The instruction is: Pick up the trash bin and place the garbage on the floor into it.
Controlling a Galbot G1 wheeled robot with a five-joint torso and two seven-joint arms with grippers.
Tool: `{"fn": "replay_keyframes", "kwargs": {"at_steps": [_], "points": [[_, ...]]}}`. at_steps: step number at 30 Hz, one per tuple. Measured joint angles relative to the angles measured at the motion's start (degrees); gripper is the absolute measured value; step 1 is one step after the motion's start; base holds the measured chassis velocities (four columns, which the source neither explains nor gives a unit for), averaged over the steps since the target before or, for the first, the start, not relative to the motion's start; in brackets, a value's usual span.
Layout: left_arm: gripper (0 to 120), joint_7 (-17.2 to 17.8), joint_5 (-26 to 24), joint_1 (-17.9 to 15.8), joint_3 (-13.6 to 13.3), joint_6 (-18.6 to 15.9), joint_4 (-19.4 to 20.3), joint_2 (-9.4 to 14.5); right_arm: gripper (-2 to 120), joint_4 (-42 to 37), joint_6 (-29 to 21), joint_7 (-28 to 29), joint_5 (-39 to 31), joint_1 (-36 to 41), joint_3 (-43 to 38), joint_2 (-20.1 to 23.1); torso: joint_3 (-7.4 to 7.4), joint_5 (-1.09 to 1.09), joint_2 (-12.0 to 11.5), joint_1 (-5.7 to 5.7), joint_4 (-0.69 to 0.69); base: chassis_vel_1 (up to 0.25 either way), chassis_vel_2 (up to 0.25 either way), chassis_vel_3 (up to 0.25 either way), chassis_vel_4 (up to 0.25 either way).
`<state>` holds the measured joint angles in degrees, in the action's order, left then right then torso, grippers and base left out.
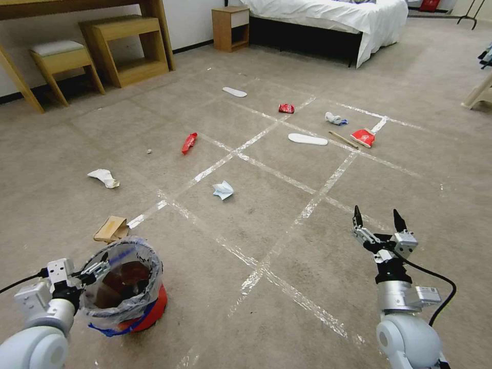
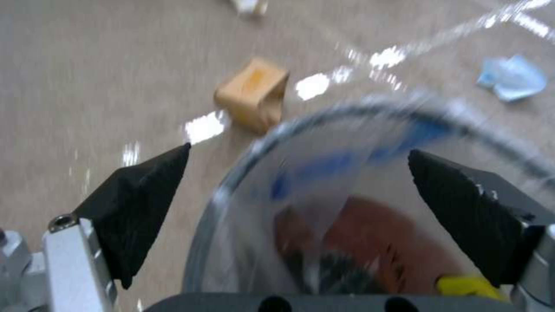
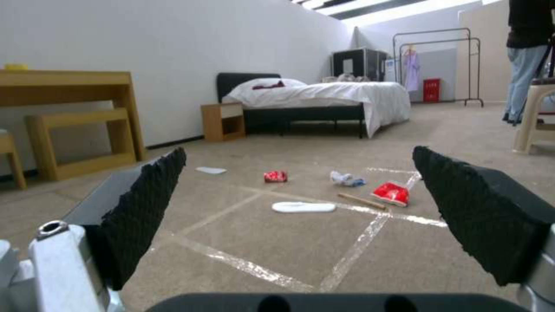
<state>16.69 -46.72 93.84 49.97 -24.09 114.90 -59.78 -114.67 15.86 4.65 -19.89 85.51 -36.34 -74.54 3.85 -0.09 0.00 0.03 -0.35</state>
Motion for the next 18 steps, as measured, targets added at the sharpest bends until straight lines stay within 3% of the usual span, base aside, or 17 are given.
{"fn": "replay_keyframes", "kwargs": {"at_steps": [10,18], "points": [[99,4.11,-11.54,-0.26,-0.27,-6.21,-3.08,6.92,100,-0.13,-0.03,0.41,0.04,0.43,-0.61,-0.31,0.0,0.0,0.0,0.0,0.0,0.0,0.0,0.0,0.0],[98,6.51,-16.36,-0.42,-0.62,-9.34,-3.96,9.91,100,0.11,-0.28,0.8,0.76,0.39,-0.63,-0.54,0.0,0.01,0.0,0.0,0.0,0.0,0.0,0.0,0.0]]}}
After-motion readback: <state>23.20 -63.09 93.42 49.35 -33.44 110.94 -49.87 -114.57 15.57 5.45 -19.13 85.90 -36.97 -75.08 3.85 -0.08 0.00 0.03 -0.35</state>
